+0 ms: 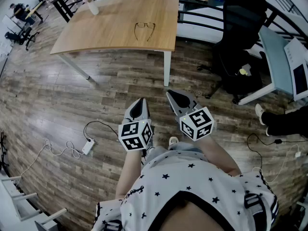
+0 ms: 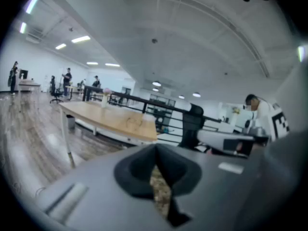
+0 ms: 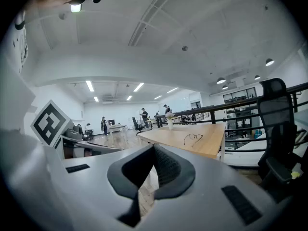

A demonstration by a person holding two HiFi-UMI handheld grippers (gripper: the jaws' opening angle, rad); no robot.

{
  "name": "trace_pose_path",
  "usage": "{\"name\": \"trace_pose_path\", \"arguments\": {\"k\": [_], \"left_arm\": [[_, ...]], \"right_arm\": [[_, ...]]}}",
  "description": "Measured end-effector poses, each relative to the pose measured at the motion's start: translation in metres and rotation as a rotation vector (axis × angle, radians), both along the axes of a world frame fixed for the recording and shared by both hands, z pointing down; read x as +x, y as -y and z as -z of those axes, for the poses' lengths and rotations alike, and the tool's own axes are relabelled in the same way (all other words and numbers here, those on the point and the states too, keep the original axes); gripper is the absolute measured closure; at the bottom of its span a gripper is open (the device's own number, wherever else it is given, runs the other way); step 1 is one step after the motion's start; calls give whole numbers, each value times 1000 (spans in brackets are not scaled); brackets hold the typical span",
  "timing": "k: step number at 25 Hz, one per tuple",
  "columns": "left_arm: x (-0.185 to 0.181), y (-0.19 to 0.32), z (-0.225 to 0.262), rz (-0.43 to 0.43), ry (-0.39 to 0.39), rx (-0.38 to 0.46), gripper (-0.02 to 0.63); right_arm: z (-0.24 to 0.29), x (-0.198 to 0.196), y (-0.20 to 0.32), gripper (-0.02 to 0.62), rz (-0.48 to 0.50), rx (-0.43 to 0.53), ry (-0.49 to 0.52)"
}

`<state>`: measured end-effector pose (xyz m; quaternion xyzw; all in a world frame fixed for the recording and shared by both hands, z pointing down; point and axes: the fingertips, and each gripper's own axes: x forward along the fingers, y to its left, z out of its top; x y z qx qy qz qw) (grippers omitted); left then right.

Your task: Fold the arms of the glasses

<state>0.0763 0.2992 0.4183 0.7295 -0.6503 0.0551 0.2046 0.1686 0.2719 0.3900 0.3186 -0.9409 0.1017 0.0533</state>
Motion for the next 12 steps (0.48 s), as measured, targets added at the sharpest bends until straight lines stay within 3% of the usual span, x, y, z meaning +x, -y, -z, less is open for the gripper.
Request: {"name": "trace_pose_path", "arguments": {"k": [12], "left_arm": [[17, 13, -2, 19, -19, 3, 598]], "right_arm": [[-3, 11, 12, 578, 63, 21, -17]]}}
